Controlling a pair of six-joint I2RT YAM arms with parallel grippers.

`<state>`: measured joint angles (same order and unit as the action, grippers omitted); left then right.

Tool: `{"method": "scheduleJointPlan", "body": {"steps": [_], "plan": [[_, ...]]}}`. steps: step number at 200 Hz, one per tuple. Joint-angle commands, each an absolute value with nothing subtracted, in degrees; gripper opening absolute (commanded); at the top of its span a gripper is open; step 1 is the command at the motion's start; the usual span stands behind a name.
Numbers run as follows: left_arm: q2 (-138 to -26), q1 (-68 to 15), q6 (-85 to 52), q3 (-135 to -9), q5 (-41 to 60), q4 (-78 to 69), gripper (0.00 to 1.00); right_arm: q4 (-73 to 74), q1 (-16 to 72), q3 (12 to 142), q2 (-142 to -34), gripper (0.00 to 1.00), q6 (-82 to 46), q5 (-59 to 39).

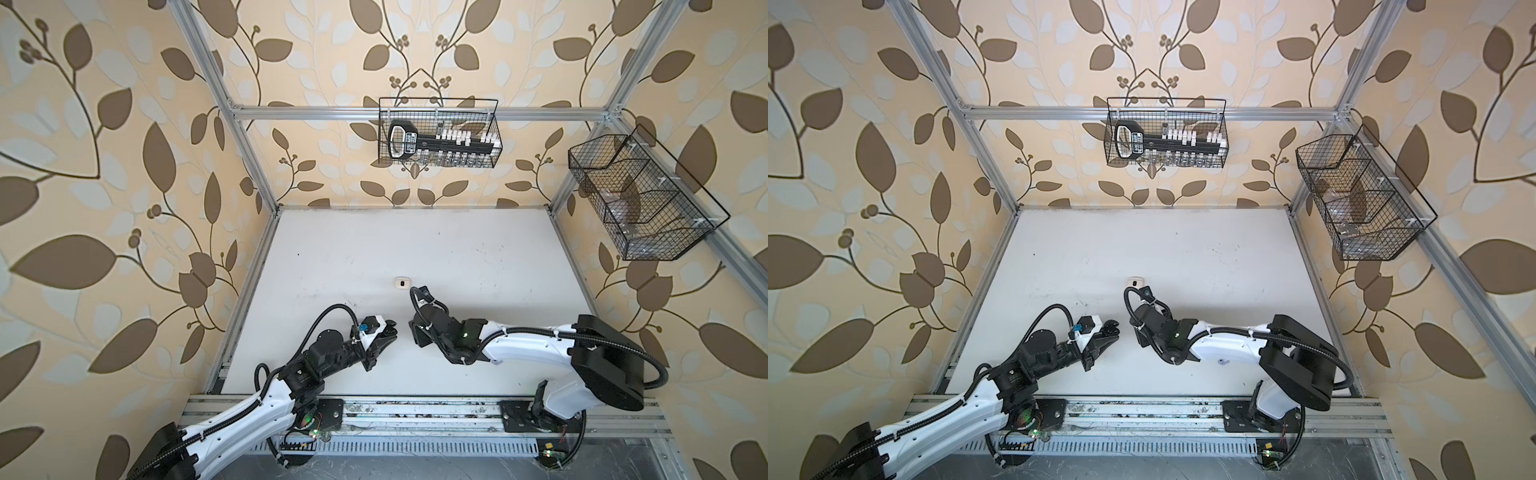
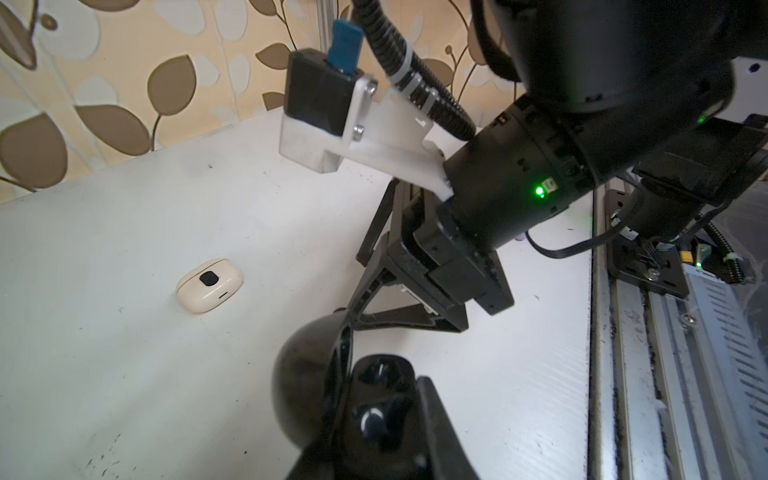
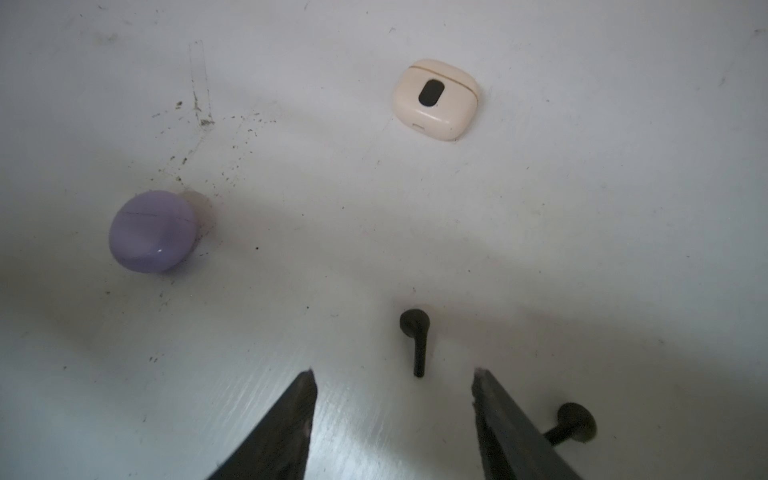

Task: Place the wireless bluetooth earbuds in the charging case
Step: 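Move the right gripper over the black earbud on the table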

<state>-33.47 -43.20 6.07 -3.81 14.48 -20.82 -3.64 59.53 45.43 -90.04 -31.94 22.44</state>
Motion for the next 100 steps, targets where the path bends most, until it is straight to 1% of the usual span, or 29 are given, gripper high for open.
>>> {"method": "scheduleJointPlan", "body": {"steps": [1, 30, 61, 100], "plan": [[-33.9, -43.8, 6.7, -3.1, 14.3, -24.4, 0.00, -6.7, 59.3, 47.9, -92.1, 0.61, -32.9, 20.4], [-34.0, -43.8, 6.5, -2.8, 12.9, -25.2, 0.00, -6.7, 57.8, 48.8, -94.8, 0.61, -32.4, 17.6], [-33.2, -43.8, 6.2, -2.3, 12.4, -25.7, 0.00, -7.1, 56.4, 50.5, -98.3, 0.58, -31.5, 15.0], [-32.5, -43.8, 6.1, -2.0, 12.4, -25.5, 0.00, -10.1, 55.1, 54.2, -102.3, 0.56, -30.6, 16.1]]}}
